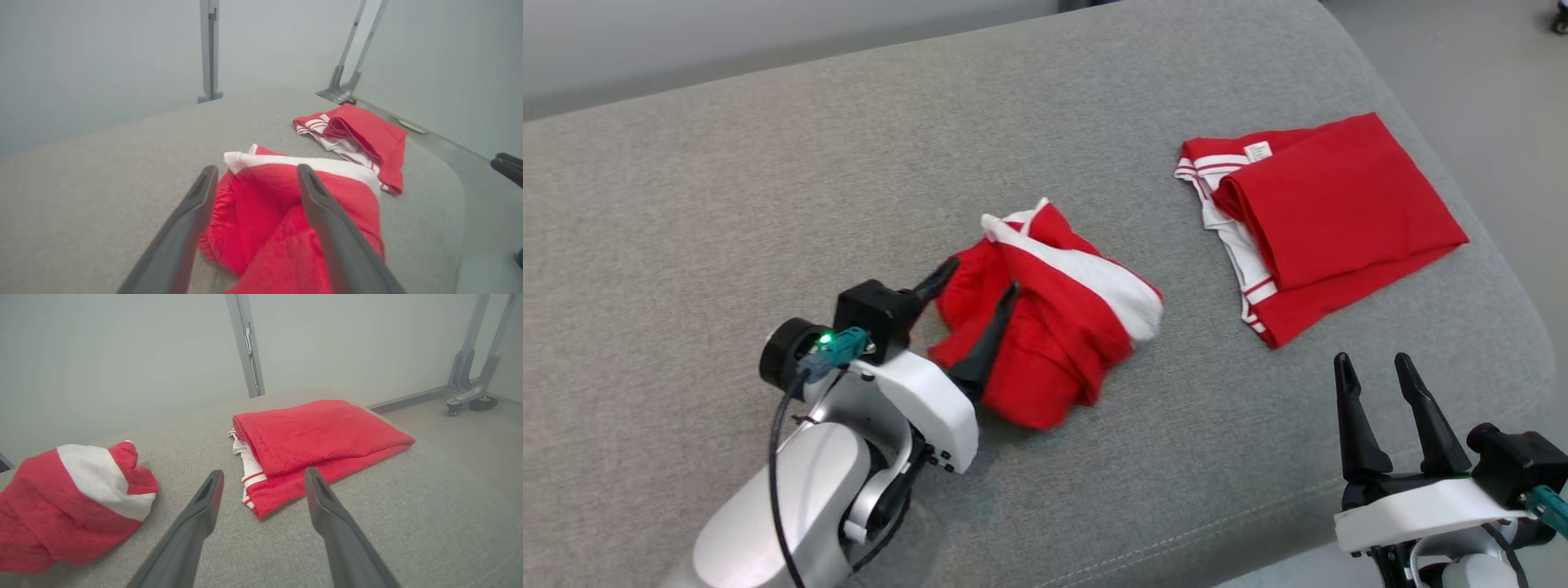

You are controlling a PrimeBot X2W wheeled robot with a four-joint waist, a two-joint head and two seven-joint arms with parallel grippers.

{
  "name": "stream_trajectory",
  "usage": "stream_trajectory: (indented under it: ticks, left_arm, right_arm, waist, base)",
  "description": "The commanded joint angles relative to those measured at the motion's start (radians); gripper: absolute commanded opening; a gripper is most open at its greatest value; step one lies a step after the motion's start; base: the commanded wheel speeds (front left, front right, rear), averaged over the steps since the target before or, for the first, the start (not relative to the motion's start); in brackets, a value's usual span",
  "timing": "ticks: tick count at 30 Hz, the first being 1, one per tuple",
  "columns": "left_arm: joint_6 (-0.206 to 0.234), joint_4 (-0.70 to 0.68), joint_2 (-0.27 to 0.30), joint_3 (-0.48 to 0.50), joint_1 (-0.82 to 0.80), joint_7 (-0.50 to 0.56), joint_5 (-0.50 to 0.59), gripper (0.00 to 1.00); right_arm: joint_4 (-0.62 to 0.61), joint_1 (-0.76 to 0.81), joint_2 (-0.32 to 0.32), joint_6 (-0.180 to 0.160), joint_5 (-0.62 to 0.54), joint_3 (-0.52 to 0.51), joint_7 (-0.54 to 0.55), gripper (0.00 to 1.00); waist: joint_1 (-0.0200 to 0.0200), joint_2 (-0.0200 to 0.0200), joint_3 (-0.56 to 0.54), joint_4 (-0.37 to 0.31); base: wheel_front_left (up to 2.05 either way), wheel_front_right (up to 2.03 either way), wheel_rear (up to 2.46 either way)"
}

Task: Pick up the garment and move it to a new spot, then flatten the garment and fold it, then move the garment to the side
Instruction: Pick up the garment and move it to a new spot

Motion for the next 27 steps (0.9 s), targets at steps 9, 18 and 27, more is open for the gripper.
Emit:
stream_trajectory:
  ticks: [9,18,27]
  left_arm:
    - [0.122,-0.177,0.146,0.185,0.118,-0.069,-0.046,1.00]
    - [0.202,-0.231,0.240,0.340,0.308,-0.155,-0.115,1.00]
    - [0.224,-0.278,0.270,0.405,0.505,-0.206,-0.165,1.00]
  right_arm:
    - [-0.037,-0.033,-0.011,-0.003,-0.073,0.009,0.014,1.00]
    - [-0.063,-0.008,-0.027,-0.003,-0.115,0.012,0.063,1.00]
    - [-0.095,0.066,-0.041,-0.003,-0.124,0.031,0.109,1.00]
  waist:
    - [0.0000,-0.0001,-0.052,0.180]
    - [0.0000,-0.0001,-0.097,0.273]
    - [0.0000,-0.0001,-0.176,0.326]
  base:
    - [0.00,0.00,0.00]
    - [0.00,0.00,0.00]
    - [0.00,0.00,0.00]
